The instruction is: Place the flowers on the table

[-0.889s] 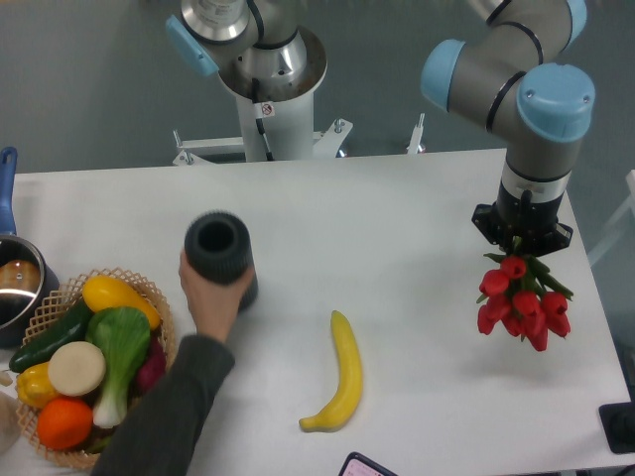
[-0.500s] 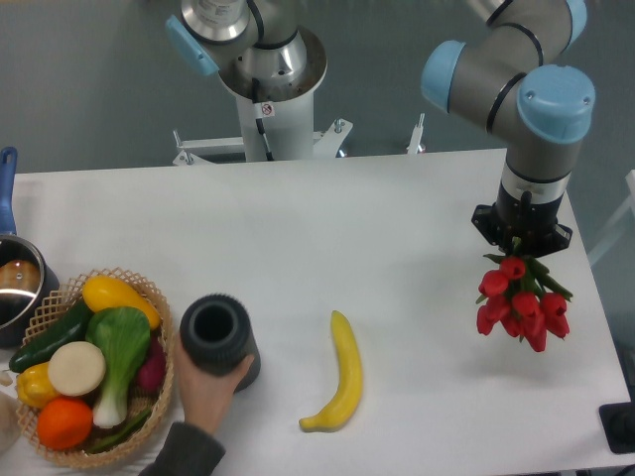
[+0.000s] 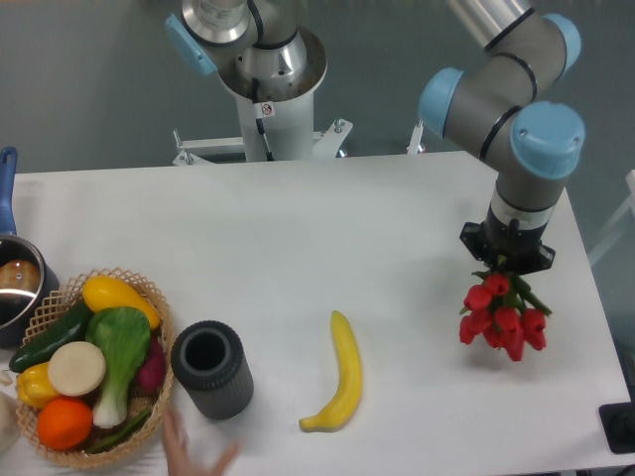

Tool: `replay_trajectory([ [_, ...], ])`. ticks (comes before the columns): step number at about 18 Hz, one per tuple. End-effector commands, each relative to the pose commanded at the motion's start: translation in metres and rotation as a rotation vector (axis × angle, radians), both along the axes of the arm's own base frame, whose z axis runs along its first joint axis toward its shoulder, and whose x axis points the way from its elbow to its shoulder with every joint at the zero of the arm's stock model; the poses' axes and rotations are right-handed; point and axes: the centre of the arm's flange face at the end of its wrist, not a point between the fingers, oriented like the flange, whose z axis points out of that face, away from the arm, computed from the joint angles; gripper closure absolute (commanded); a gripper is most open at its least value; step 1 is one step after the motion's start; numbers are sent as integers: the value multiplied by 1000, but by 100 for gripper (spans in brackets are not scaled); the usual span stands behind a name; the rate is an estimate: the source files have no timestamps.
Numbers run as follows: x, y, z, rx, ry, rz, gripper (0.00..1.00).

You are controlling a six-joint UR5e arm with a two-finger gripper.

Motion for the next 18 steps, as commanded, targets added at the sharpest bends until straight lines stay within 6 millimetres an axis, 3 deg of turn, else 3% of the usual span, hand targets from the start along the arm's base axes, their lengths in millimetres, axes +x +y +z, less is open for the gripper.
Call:
replay_trajectory([
  [2,0,-2,4,7,5,7,33],
  [3,0,-1,6,16,5,9,1],
  [8,-4,-1,15,46,59,81,0],
  [12,-25,-32,33,73,109,125,0],
  [14,-31,-45,32,70,110,116,0],
  [18,-33,-52,32,64,111,93,0],
])
